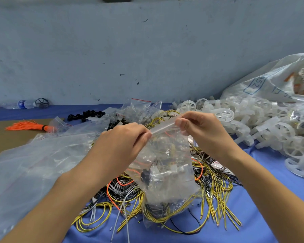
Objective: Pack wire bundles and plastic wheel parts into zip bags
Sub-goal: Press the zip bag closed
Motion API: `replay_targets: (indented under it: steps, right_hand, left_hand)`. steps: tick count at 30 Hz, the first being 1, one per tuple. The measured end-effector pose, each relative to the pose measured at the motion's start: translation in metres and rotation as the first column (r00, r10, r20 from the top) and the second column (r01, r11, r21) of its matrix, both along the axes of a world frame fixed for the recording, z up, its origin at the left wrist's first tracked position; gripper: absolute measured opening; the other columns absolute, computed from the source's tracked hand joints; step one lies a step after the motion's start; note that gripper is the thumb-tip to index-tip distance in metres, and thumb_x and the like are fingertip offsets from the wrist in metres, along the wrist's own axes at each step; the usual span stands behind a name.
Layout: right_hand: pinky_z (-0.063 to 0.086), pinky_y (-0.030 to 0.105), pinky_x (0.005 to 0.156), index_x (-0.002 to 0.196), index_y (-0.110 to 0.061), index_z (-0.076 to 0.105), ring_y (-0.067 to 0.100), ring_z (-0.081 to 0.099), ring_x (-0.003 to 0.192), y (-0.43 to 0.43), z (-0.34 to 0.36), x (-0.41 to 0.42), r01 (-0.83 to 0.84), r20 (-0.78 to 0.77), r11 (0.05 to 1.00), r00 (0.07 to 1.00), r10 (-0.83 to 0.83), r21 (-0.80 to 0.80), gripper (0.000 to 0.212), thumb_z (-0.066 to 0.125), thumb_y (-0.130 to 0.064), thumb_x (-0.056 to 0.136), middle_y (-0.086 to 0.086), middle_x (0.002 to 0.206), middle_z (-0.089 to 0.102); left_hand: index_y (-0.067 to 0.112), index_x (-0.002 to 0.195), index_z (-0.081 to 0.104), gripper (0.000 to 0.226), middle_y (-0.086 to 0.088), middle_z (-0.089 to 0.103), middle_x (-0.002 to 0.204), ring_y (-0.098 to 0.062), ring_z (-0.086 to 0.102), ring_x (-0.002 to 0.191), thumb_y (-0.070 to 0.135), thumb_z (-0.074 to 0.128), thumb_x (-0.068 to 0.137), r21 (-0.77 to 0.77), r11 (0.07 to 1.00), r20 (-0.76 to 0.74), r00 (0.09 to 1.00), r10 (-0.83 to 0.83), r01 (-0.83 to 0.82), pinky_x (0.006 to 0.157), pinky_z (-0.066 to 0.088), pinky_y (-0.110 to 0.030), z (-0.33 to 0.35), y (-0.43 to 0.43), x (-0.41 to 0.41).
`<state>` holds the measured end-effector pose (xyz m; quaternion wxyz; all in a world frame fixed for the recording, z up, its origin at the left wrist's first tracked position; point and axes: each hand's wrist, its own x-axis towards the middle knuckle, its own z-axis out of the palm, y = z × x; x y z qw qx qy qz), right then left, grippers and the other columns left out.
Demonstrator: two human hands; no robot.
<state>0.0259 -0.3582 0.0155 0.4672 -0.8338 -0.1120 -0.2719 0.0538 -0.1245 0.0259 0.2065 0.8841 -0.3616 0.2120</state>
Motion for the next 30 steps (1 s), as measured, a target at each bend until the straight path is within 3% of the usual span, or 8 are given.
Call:
replay_targets:
  steps: [4,8,10,14,16,20,24,30]
  right_hand:
    - [0.057,0.047,0.08,0.081,-0.026,0.072,0.01,0.062,0.068,-0.013,-0.004,0.002,0.02,-0.023,0.998,1.0,-0.018,0.062,0.014,0.066,-0.027,0.093,-0.01,0.068,0.065]
    - [0.058,0.036,0.077,0.075,-0.03,0.073,0.006,0.059,0.066,-0.019,-0.005,0.002,0.011,-0.034,0.993,0.999,-0.007,0.12,0.018,0.067,-0.027,0.092,-0.012,0.066,0.064]
    - [0.059,0.035,0.079,0.081,-0.026,0.074,0.005,0.059,0.066,-0.023,-0.006,0.002,0.005,-0.045,0.988,0.999,0.002,0.154,0.013,0.067,-0.028,0.092,-0.013,0.066,0.064]
    - [0.06,0.036,0.081,0.086,-0.019,0.074,0.004,0.058,0.065,-0.026,-0.009,0.002,0.001,-0.075,0.969,0.997,0.018,0.246,0.012,0.066,-0.027,0.091,-0.011,0.066,0.064]
    - [0.06,0.035,0.081,0.087,-0.017,0.074,0.007,0.059,0.067,-0.026,-0.01,0.002,-0.023,-0.089,0.948,0.995,0.054,0.317,0.014,0.066,-0.027,0.09,-0.008,0.067,0.064]
    - [0.059,0.027,0.074,0.092,-0.011,0.071,0.018,0.071,0.081,-0.018,-0.015,0.003,-0.117,-0.101,0.829,0.974,0.204,0.547,0.024,0.064,-0.033,0.085,0.004,0.082,0.074]
    - [0.056,0.026,0.063,0.097,-0.01,0.067,0.017,0.07,0.072,-0.006,-0.015,0.003,-0.183,-0.078,0.685,0.94,0.332,0.705,0.021,0.064,-0.029,0.087,0.006,0.08,0.072]
    - [0.058,0.026,0.073,0.092,-0.011,0.073,0.009,0.066,0.074,-0.018,-0.009,-0.022,-0.147,-0.059,0.795,0.973,0.224,0.589,0.005,0.07,-0.011,0.089,-0.001,0.078,0.071]
  left_hand:
    - [0.03,0.102,0.065,0.028,0.017,0.062,0.087,-0.006,0.059,0.08,0.044,0.041,0.099,-0.013,1.0,-0.025,1.0,-0.017,0.016,0.07,0.053,-0.04,0.0,0.006,0.005]
    - [0.028,0.1,0.068,0.026,0.02,0.061,0.08,-0.002,0.057,0.075,0.041,0.045,0.099,-0.077,0.995,-0.081,0.995,-0.063,0.057,0.068,0.052,-0.039,0.0,0.013,0.012]
    - [0.027,0.099,0.069,0.027,0.018,0.063,0.079,-0.003,0.058,0.074,0.041,0.046,0.098,-0.096,0.993,-0.088,0.993,-0.076,0.068,0.066,0.051,-0.038,0.001,0.016,0.014]
    - [0.028,0.094,0.069,0.023,0.014,0.062,0.07,-0.005,0.058,0.07,0.039,0.049,0.098,-0.123,0.99,-0.106,0.991,-0.08,0.067,0.058,0.041,-0.019,0.0,0.02,0.017]
    - [0.029,0.093,0.07,0.021,0.015,0.061,0.068,-0.003,0.058,0.073,0.037,0.051,0.097,-0.151,0.987,-0.14,0.987,-0.081,0.059,0.059,0.04,-0.016,-0.001,0.021,0.018]
    - [0.031,0.09,0.069,0.019,0.015,0.062,0.066,-0.001,0.058,0.069,0.035,0.052,0.097,-0.204,0.977,-0.163,0.982,-0.097,0.063,0.058,0.04,-0.014,-0.001,0.021,0.018]
    - [0.032,0.088,0.068,0.021,0.025,0.062,0.07,0.003,0.056,0.063,0.042,0.05,0.093,-0.232,0.969,-0.105,0.989,-0.106,0.08,0.054,0.039,-0.009,-0.001,0.022,0.018]
    - [0.044,0.091,0.065,0.017,0.026,0.067,0.083,0.004,0.062,0.07,0.054,0.052,0.094,-0.162,0.981,-0.003,0.994,-0.109,0.107,0.053,0.045,-0.016,0.005,0.021,0.019]
